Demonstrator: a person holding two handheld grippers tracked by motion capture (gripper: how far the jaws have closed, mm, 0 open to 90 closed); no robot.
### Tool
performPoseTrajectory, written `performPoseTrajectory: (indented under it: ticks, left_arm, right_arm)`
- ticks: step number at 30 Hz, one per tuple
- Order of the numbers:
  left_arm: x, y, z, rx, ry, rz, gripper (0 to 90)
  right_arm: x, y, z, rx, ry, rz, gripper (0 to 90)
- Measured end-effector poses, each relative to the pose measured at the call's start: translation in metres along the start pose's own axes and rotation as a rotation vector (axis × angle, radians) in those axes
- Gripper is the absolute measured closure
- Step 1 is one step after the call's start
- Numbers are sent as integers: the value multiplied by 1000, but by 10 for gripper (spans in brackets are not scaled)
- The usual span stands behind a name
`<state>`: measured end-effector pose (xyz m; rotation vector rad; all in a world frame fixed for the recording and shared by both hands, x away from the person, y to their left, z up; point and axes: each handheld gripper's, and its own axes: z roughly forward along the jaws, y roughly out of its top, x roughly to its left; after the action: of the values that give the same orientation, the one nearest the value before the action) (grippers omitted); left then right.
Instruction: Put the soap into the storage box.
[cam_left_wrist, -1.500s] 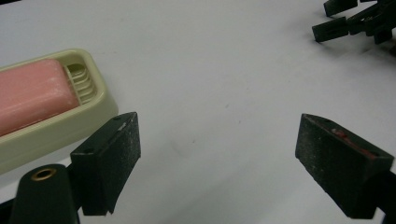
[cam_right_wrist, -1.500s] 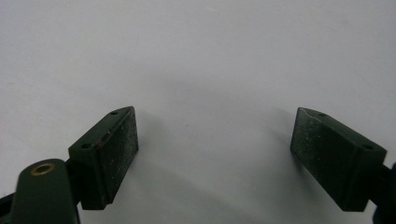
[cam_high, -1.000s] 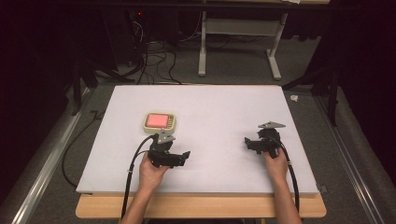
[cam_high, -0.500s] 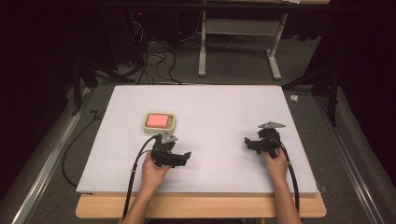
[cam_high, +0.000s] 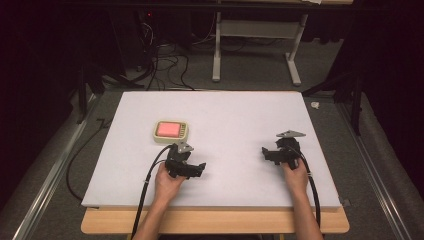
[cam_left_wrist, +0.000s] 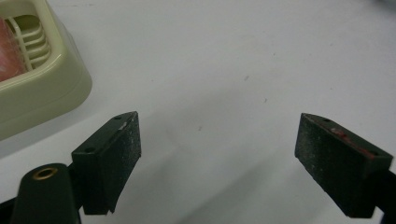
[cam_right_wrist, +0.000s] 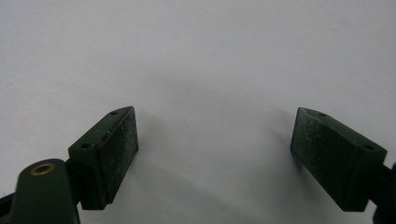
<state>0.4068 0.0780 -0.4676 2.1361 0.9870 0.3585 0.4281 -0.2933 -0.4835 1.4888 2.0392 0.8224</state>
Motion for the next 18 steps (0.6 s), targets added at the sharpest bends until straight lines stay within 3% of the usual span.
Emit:
performPoseTrajectory:
  ticks: [18]
  left_arm:
    - [0,-4,12,22,39,9,152]
  right_arm:
    - [0,0,0,0,-1,0,158]
